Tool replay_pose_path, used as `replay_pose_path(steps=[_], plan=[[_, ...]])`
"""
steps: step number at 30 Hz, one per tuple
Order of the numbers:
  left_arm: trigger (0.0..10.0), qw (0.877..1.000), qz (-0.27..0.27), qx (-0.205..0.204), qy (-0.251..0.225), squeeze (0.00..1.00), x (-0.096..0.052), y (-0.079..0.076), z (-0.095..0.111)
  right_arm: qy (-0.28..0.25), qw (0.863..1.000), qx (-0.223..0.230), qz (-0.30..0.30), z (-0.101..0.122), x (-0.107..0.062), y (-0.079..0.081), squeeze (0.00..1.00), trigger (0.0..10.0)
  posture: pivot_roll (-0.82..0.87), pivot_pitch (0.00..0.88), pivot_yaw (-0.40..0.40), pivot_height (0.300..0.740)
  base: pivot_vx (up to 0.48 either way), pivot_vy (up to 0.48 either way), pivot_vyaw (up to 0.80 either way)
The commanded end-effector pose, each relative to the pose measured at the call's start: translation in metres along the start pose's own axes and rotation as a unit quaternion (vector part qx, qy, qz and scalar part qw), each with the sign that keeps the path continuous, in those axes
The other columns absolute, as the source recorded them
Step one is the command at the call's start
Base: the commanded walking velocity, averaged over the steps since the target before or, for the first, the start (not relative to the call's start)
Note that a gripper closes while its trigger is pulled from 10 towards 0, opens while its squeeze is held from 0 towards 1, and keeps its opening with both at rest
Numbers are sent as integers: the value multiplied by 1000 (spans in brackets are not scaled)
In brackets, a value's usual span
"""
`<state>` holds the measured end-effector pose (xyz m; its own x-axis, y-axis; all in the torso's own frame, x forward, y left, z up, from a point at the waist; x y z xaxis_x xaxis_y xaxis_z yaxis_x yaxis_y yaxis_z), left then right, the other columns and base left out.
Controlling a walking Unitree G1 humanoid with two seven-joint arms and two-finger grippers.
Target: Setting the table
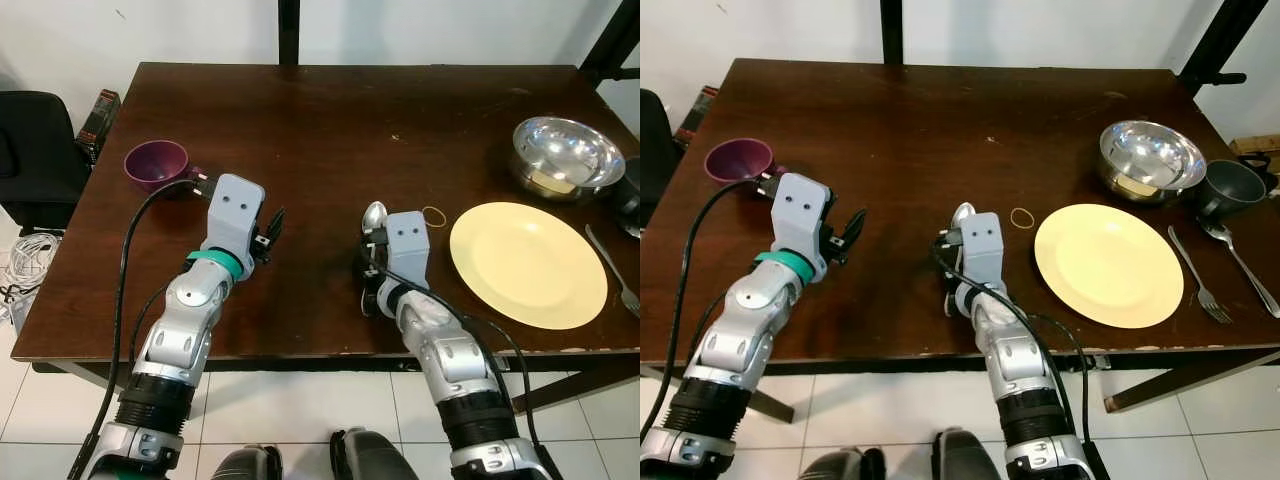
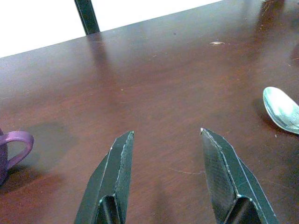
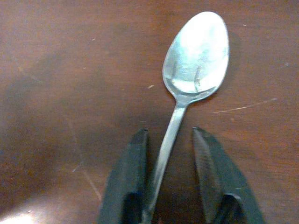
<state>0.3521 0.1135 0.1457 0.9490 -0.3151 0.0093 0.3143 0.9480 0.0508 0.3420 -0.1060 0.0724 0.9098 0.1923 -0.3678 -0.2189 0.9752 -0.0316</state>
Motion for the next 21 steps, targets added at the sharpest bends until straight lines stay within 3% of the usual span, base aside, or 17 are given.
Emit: replay_pose_path(steps=[1, 15, 21], plan=[[10000, 1000, 1, 3, 9, 0, -2, 0, -5, 74, 997, 20, 7, -39, -2, 3, 0, 0, -147, 85, 35, 740, 0, 0, 0], [10000, 1000, 2, 0, 8, 0, -1, -2, -5, 64, 997, 30, 31, -37, -2, 7, 0, 0, -149, 82, 34, 740, 0, 0, 0], [10000, 1000, 2, 0, 7, 0, 0, -5, -5, 2, 998, 23, 57, -15, -8, 15, 0, 0, -145, 79, 33, 740, 0, 0, 0]])
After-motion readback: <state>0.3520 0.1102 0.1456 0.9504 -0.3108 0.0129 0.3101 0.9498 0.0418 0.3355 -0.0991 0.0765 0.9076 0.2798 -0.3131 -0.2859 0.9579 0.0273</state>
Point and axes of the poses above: a point about 5 cm out from each wrist's last joint towards the gripper, its own x axis pointing out of the wrist towards the gripper, its own z axis along the axis of the wrist's last joint, y = z × x, the point moved 3 cm from there along x, pointing out of the wrist towards the gripper, and after that the axes turned 7 degrees about -x, right-handed, at the moved point
